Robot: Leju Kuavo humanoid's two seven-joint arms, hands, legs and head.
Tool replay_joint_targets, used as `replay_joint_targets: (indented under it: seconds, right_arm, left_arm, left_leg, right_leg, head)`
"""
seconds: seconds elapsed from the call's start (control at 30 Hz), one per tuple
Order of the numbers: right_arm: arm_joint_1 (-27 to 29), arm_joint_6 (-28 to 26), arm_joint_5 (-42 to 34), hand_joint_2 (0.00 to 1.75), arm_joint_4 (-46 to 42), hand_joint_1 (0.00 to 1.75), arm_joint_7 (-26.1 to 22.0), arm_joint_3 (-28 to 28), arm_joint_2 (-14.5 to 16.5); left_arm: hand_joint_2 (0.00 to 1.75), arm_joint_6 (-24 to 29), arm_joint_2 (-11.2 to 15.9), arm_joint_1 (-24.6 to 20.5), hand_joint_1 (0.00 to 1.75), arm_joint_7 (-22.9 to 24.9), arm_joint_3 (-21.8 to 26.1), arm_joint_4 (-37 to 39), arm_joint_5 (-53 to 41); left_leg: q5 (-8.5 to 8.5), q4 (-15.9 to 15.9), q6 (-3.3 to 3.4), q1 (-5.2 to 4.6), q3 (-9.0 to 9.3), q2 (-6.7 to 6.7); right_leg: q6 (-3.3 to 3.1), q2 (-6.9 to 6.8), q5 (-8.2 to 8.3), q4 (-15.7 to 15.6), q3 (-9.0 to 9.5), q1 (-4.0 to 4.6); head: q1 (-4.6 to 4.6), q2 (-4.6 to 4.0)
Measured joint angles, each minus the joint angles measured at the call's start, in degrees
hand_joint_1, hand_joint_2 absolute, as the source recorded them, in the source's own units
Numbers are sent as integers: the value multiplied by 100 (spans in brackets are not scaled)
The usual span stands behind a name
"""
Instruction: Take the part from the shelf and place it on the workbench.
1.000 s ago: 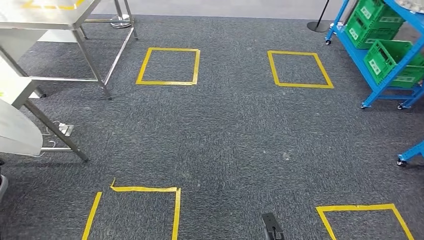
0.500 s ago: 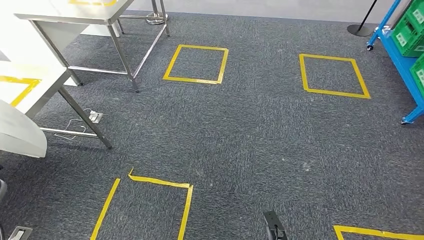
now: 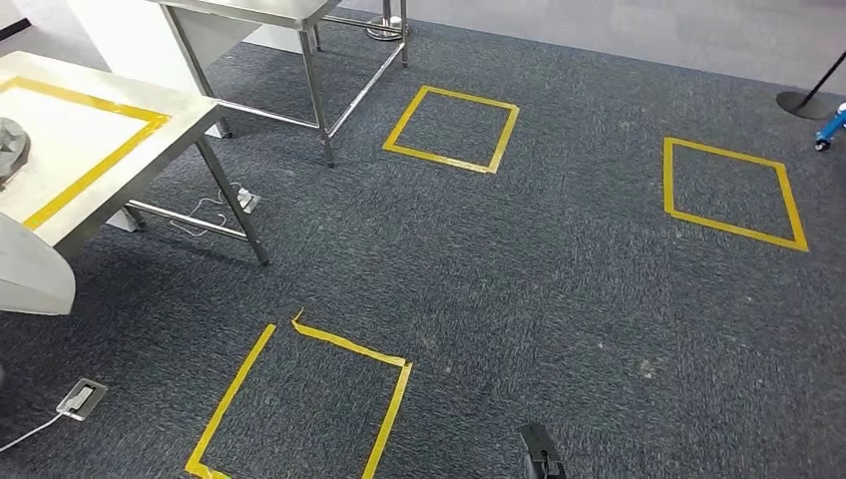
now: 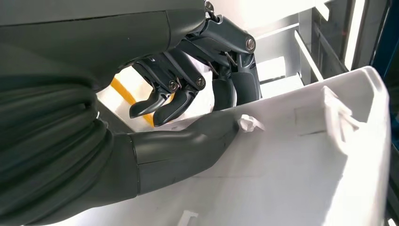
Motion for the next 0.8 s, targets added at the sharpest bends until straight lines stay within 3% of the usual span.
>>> replay_joint_targets:
  seconds: [0.07, 0.1, 0.13, 0.2, 0.27, 0.33, 0.4, 0.47, 0.53, 0.6, 0.63, 0.67, 0.7, 0.77, 0.8]
  right_arm:
    - [21, 0, 1, 0, 0, 0, 2, -2, -1]
    - [27, -1, 1, 0, 0, 0, 3, -3, -3]
    - [28, -1, -2, 0, 0, 0, 4, -4, -4]
    - [23, -1, -7, 0, 0, 0, 4, -5, -4]
    - [21, -1, -13, 0, 0, 0, 6, -7, -3]
    - [20, -3, -19, 0, 0, 0, 8, -10, -2]
    - [10, -4, -23, 0, 0, 0, 3, -14, -1]
    - [-2, -2, -22, 0, 0, 0, -3, -16, -1]
    - [14, 0, -17, 0, 0, 0, -3, -18, -2]
    - [32, 1, -14, 0, 0, 0, -3, -19, -2]
    - [31, 2, -12, 0, 0, 0, -4, -20, -2]
    - [28, 3, -11, 0, 0, 0, -8, -20, -1]
    - [24, 4, -10, 0, 0, 0, -14, -20, -1]
    - [20, 5, -9, 0, 0, 0, -22, -20, 0]
    - [19, 6, -9, 0, 0, 0, -25, -20, 0]
  left_arm:
    - [175, 2, -20, 30, 175, 13, 2, -10, 1]
    - [175, 2, -28, 57, 175, 21, 3, -12, 2]
    - [175, 2, -31, 82, 175, 30, 4, -14, 2]
    - [175, 4, -36, 109, 175, 39, 6, -25, 2]
    - [175, 15, -53, 99, 175, 48, 7, -52, -3]
    - [175, 40, -73, 86, 175, 77, 7, -76, -19]
    - [175, 62, -69, 82, 175, 117, 9, -81, -32]
    - [175, 70, -40, 41, 175, 144, 14, -69, -36]
    - [175, 69, -30, -19, 175, 155, 17, -45, -40]
    - [175, 68, -40, -33, 175, 159, 17, -13, -46]
    - [175, 68, -41, -30, 175, 161, 17, 2, -47]
    - [175, 68, -41, -31, 175, 162, 17, 14, -48]
    - [175, 68, -41, -42, 175, 163, 17, 19, -49]
    - [175, 68, -48, -84, 175, 162, 17, 19, -51]
    - [175, 68, -55, -105, 175, 161, 17, 18, -51]
  left_leg:
    - [18, 5, 12, 21, -26, -142]
    - [23, 12, 7, 31, -37, -221]
    - [28, 23, -3, 43, -45, -301]
    - [26, 59, -43, 76, -56, -454]
    - [19, 111, -121, 89, -98, -596]
    - [46, 115, -217, 98, -150, -733]
    - [88, 80, -302, 122, -187, -825]
    - [-38, 270, -353, 112, -299, -593]
    - [-390, 906, -381, 95, -578, -243]
    - [-643, 1560, -398, 98, -853, -137]
    - [-627, 1636, -395, 97, -870, -125]
    - [-517, 1496, -382, 93, -782, -107]
    - [-336, 1142, -355, 82, -583, -46]
    - [-90, 388, -265, 20, -179, 209]
    - [-37, 158, -217, -12, -62, 292]
  right_leg:
    - [51, 184, -314, 749, -353, -33]
    - [67, 202, -356, 970, -463, -48]
    - [79, 209, -291, 983, -474, -63]
    - [101, 295, 66, 400, -188, -107]
    - [118, 527, 285, -285, 148, -154]
    - [82, 609, 286, -510, 247, -155]
    - [-8, 474, 322, -540, 260, -145]
    - [-95, 358, 369, -584, 273, -149]
    - [-142, 240, 383, -600, 266, -130]
    - [-158, 103, 375, -599, 263, -109]
    - [-163, 34, 372, -598, 264, -102]
    - [-164, -30, 369, -598, 267, -94]
    - [-163, -96, 364, -597, 275, -86]
    - [-143, -220, 349, -594, 290, -59]
    - [-125, -282, 341, -592, 297, -44]
  head:
    - [10, 0]
    - [10, 0]
    - [10, 0]
    - [11, 0]
    - [8, 0]
    - [7, 0]
    - [13, 0]
    - [-24, 0]
    - [-69, 0]
    - [-74, 0]
    - [-75, 0]
    - [-75, 0]
    - [-75, 0]
    - [-73, 0]
    - [-69, 0]
